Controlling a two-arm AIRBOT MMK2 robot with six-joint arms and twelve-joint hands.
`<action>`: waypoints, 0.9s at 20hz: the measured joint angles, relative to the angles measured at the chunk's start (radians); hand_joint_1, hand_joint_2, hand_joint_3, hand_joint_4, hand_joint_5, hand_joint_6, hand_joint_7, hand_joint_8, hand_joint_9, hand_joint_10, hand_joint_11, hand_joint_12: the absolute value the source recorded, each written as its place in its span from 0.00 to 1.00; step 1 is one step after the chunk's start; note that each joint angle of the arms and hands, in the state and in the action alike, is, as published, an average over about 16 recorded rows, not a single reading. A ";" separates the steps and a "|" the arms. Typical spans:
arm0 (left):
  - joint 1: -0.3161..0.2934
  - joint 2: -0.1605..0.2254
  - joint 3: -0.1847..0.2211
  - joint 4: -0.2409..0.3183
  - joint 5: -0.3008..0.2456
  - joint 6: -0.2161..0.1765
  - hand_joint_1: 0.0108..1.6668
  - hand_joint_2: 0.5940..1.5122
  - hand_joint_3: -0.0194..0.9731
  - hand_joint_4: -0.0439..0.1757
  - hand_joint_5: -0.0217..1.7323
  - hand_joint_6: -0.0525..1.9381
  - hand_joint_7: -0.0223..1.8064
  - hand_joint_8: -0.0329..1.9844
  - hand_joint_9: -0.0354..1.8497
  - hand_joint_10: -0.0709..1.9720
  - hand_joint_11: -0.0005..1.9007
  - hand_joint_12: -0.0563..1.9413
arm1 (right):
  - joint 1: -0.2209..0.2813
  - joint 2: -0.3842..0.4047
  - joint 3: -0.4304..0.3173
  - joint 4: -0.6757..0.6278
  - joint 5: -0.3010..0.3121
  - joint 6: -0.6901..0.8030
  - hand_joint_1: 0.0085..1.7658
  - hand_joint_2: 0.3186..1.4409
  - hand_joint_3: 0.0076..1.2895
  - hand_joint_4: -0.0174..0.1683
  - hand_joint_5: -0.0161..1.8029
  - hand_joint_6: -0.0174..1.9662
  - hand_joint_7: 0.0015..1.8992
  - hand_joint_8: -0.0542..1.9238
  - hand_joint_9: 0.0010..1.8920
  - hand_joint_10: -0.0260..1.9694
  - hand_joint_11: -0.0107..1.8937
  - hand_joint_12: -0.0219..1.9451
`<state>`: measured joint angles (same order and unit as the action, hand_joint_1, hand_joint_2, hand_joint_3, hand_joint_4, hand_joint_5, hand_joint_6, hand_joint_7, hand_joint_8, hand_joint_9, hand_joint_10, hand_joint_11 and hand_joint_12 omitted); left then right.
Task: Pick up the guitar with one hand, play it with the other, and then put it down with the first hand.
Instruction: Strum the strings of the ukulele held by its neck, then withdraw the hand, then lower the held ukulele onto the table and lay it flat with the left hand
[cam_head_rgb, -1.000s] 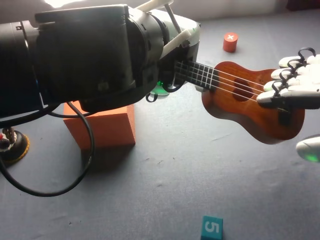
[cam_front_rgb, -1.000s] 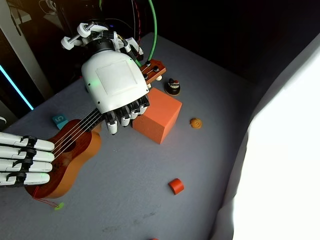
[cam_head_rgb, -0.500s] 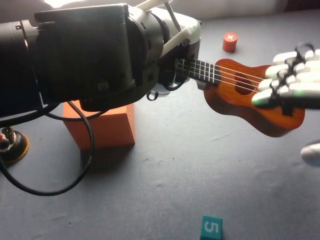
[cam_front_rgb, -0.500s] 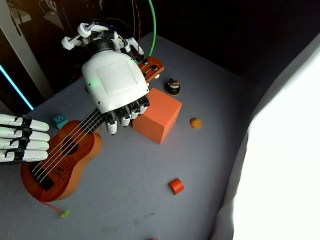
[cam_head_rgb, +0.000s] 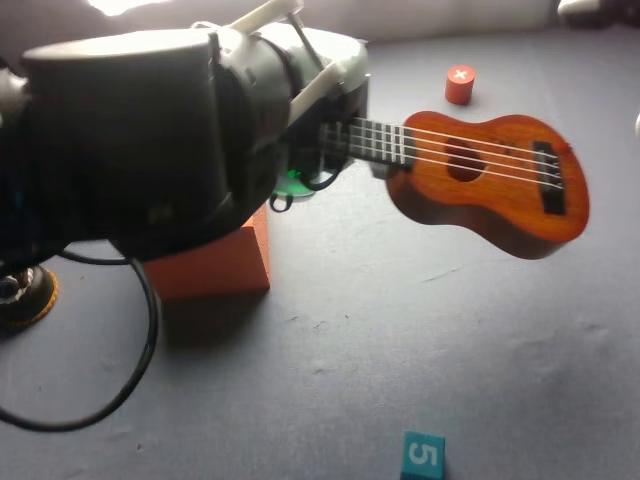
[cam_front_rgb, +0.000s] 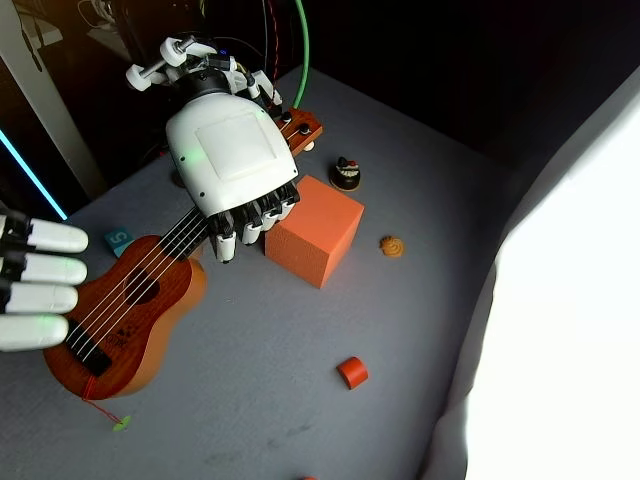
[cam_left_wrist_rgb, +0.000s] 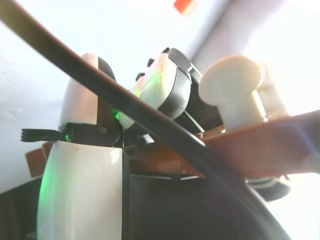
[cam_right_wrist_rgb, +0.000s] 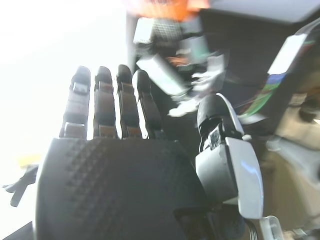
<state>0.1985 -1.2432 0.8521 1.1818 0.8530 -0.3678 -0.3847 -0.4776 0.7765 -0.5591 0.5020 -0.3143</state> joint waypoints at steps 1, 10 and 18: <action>0.008 0.005 -0.011 0.017 0.006 -0.028 0.90 0.54 0.00 0.92 0.70 0.97 0.74 1.00 0.76 0.98 0.75 0.99 | 0.004 0.000 0.006 0.028 0.001 -0.018 0.04 0.89 0.01 0.07 0.06 0.14 0.09 0.03 0.05 0.02 0.02 0.06; 0.109 0.032 -0.106 0.209 0.047 -0.306 0.90 0.54 0.00 0.95 0.71 0.97 0.74 1.00 0.76 0.98 0.75 0.99 | 0.019 -0.010 0.033 0.192 -0.012 -0.166 0.04 0.89 0.01 0.06 0.04 0.13 0.08 0.03 0.04 0.02 0.02 0.03; 0.197 0.035 -0.166 0.319 0.056 -0.430 0.90 0.54 0.00 0.95 0.71 0.97 0.74 1.00 0.76 0.98 0.75 0.99 | 0.019 -0.016 0.026 0.197 -0.037 -0.187 0.04 0.89 0.01 0.06 0.03 0.12 0.07 0.03 0.03 0.02 0.02 0.01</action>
<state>0.3956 -1.2083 0.6859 1.5007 0.9091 -0.7979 -0.3656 -0.4938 0.8026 -0.3624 0.4646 -0.5015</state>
